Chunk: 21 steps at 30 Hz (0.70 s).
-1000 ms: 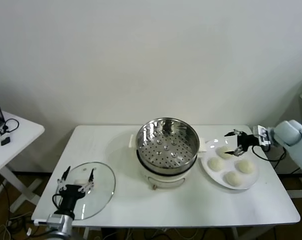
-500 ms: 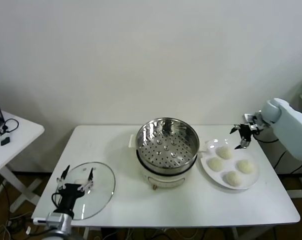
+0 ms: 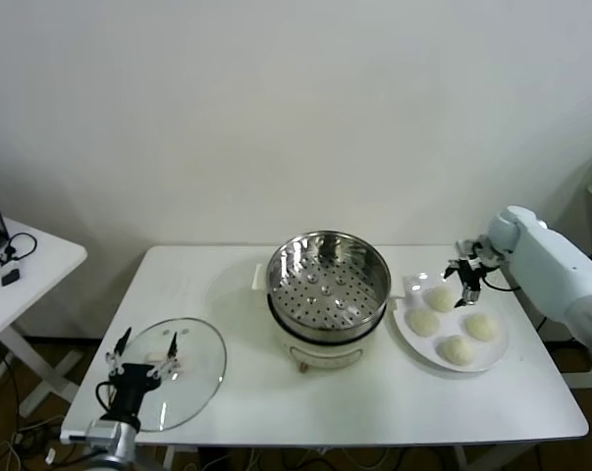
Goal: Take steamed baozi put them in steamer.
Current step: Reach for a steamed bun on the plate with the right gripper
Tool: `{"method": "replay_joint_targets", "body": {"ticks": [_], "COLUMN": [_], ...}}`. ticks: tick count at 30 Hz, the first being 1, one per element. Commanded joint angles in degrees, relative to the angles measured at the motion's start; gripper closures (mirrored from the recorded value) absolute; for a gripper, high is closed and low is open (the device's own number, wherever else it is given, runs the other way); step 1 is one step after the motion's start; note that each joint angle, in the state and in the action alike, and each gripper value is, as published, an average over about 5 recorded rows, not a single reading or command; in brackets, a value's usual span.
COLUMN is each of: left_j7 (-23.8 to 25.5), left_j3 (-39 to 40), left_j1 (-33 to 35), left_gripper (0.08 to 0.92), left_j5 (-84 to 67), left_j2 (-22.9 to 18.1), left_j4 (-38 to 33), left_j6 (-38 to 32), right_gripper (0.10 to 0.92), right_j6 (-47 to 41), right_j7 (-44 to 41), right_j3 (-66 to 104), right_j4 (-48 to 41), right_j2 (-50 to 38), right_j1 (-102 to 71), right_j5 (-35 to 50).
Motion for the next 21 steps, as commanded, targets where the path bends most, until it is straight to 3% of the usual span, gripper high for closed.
{"method": "replay_joint_targets", "body": {"ticks": [1, 21], "left_j7": [-0.10, -0.37], "left_j3": [-0.20, -0.19], "left_j1": [0.34, 0.60], "left_gripper": [0.177, 0.177], "left_j5": [-0.02, 0.00], "left_j2": [-0.14, -0.52], "left_j4": [0.03, 0.39], "left_j6": [-0.13, -0.34], "right_gripper": [0.203, 0.203], "right_j6": [0.92, 1.12], "right_j7": [1.34, 3.35], "right_j3": [7.34, 11.04], "right_j4": [-3.71, -8.33], "right_j2": [2.69, 5.69], "right_j1": [-2.53, -2.37], "right_j5": [-7.94, -12.03]}}
